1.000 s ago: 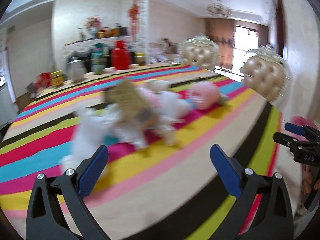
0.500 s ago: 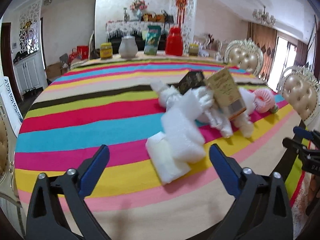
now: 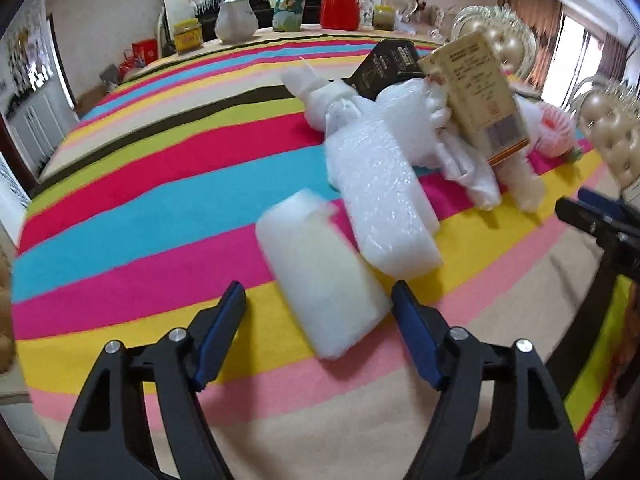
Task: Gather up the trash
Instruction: 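Return to the table and grasp white tissue with the right tool while the left grasps a foam sheet, then carry the tissue and foam sheet to the pink trash bin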
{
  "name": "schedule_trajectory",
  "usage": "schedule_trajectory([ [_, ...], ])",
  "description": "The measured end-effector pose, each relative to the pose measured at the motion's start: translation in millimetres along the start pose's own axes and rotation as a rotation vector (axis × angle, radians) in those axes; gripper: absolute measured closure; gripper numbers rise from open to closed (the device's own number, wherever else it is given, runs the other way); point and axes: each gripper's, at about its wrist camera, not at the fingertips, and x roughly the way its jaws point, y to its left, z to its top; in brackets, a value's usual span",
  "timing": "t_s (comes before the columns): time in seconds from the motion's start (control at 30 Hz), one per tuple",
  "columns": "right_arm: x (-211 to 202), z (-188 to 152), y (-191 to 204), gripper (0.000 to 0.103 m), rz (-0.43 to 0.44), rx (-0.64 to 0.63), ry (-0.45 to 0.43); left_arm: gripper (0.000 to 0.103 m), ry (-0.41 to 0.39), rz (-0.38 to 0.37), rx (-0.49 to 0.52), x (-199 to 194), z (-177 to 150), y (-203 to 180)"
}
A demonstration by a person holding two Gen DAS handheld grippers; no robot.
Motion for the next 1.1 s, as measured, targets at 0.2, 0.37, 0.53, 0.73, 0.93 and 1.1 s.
schedule_trajectory([
  [0.2,24,13,15,0.026,0.009,-0.037,0.034,0.055,-0.016,0.003,0.019,1,9,-4],
  [0.37,41,27,19,0.032,-0.028,-0.028,0.053,0.058,-0.042,-0.007,-0.037,0,12,8],
  [0.53,53,31,20,0.053,-0.039,-0.016,0.088,0.059,-0.030,-0.029,-0.058,4,16,13],
  [0.73,36,25,25,0.071,-0.030,-0.037,0.033,0.062,-0.109,-0.027,-0.077,-7,17,17],
  [0.93,5,8,22,0.072,0.010,-0.019,-0.024,0.062,-0.255,-0.009,-0.072,-36,7,13],
  [1.1,-27,-6,20,0.072,0.029,-0.025,-0.083,0.062,-0.342,-0.010,-0.065,-58,-3,3],
])
